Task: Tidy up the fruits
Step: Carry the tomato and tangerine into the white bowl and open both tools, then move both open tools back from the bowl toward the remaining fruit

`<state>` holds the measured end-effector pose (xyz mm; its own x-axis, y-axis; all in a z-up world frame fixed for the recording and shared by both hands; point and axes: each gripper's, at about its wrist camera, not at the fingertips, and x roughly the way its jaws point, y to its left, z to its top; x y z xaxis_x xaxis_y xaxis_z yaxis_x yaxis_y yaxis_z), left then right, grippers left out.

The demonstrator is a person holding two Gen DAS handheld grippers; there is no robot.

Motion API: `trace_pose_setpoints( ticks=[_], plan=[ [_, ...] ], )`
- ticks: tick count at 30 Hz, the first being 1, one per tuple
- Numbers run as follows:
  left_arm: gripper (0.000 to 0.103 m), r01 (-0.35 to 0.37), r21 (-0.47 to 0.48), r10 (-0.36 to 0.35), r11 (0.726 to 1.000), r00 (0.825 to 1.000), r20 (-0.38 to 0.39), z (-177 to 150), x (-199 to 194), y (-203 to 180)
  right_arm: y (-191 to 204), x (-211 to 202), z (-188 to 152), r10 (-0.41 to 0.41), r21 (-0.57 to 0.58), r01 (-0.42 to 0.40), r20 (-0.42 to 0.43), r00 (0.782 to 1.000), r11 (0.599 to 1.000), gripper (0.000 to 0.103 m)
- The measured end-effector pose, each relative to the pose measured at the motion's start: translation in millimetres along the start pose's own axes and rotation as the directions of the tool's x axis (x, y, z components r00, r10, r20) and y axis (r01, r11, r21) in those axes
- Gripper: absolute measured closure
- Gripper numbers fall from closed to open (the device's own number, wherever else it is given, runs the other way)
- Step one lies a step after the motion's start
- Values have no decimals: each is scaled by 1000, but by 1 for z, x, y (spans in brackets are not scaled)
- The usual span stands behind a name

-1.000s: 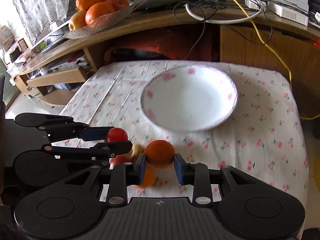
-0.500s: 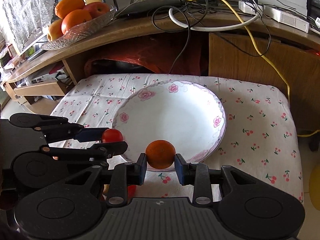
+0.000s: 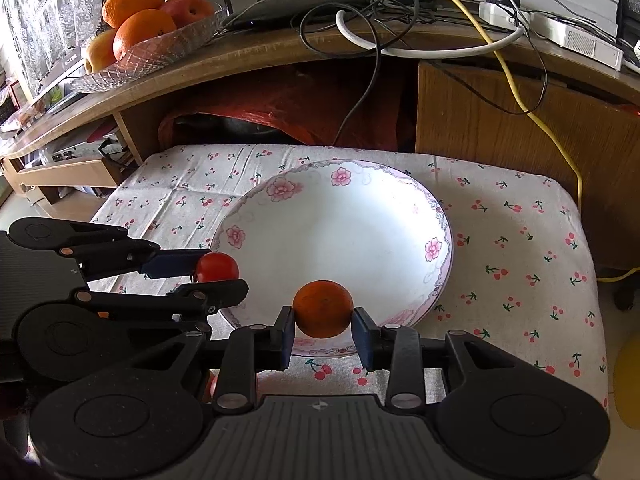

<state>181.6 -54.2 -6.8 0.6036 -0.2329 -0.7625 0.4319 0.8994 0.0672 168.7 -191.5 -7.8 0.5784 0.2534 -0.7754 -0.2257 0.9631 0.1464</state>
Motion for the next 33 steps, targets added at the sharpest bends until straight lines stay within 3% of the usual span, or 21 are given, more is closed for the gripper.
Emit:
trace_pose_setpoints(
  ticks=[12, 33],
  plan=[
    [62, -6, -18, 6, 1000, 1000, -2, 0, -4, 3, 0, -4, 0, -6, 1, 6, 11, 1000, 1000, 70],
    [60, 27, -27, -27, 999, 1000, 6, -31, -66, 4, 30, -48, -21, 34, -26, -34, 20, 999, 999, 64]
  ],
)
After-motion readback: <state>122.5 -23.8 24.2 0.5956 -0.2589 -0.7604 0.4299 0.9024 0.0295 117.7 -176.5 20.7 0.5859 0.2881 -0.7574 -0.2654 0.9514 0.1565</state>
